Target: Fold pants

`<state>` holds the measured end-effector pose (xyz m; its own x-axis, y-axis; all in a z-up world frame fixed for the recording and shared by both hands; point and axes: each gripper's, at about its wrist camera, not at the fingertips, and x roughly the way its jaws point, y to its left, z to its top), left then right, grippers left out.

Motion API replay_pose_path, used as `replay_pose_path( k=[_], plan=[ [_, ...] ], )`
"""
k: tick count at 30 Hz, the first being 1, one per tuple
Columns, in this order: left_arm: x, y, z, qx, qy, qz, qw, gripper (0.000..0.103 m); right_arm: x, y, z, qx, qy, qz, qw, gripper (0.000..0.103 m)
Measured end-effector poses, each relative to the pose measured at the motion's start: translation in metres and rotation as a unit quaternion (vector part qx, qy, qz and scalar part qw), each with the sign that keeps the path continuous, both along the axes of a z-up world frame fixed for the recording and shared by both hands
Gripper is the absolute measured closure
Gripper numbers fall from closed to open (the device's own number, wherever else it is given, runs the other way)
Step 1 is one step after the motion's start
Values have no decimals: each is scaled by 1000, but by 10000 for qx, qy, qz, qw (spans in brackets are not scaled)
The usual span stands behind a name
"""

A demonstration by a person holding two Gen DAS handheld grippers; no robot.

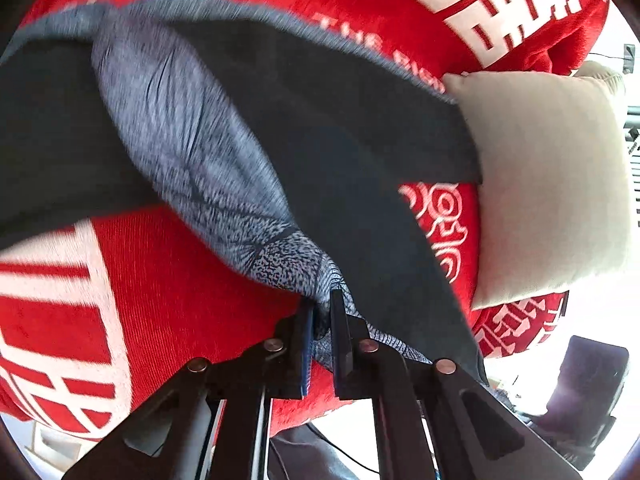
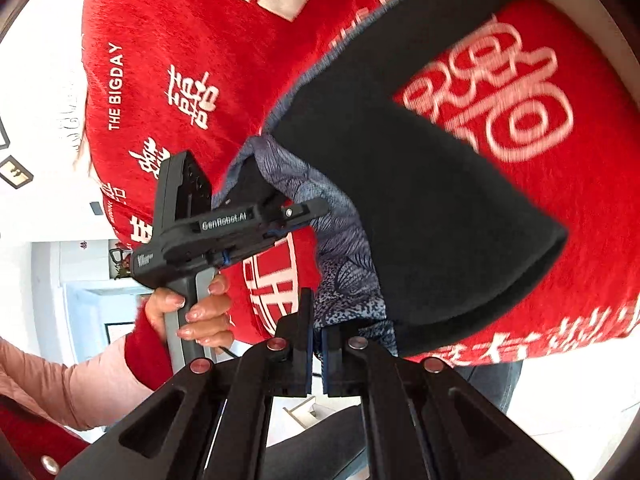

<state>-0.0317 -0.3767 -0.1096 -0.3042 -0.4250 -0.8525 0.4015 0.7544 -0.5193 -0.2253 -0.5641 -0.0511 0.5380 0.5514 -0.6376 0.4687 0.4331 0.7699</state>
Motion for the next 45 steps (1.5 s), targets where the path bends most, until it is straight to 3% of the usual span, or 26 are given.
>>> replay_pose_path(
  k=[6,11,17,22,31,33,35,37,42,45],
  plan=[
    [33,-34,32,-234,-374,43,9990,95,35,-50,36,-483,-249,14,9985,100],
    [57,-73,37,-335,-579,15,9978,95,76,-101,53,-1123,-264,113,9933,100],
    [85,-123,23,-361,-753,55,9965,95,133,-168,36,-1869,166,96,9822,100],
    [108,-153,11,-152,-1085,35,9940,95,171,-208,6,-2316,608,131,9708,100],
    [109,-153,7,457,-1714,-166,9840,94,207,-213,-36,-2805,1361,742,9472,95],
    [106,-146,9,623,-1950,-247,9785,94,209,-214,-35,-2725,1345,765,9496,83],
    [102,-141,11,760,-2148,-355,9730,94,206,-214,-24,-2573,1165,684,9568,49],
    [99,-133,10,877,-2245,-440,9695,94,198,-210,-7,-2540,969,525,9609,42],
    [96,-116,-3,1118,-2134,-533,9691,94,170,-197,23,-3156,1049,84,9430,42],
    [93,-112,-13,1300,-2242,-596,9640,94,163,-190,21,-3007,1006,87,9483,58]
  ],
)
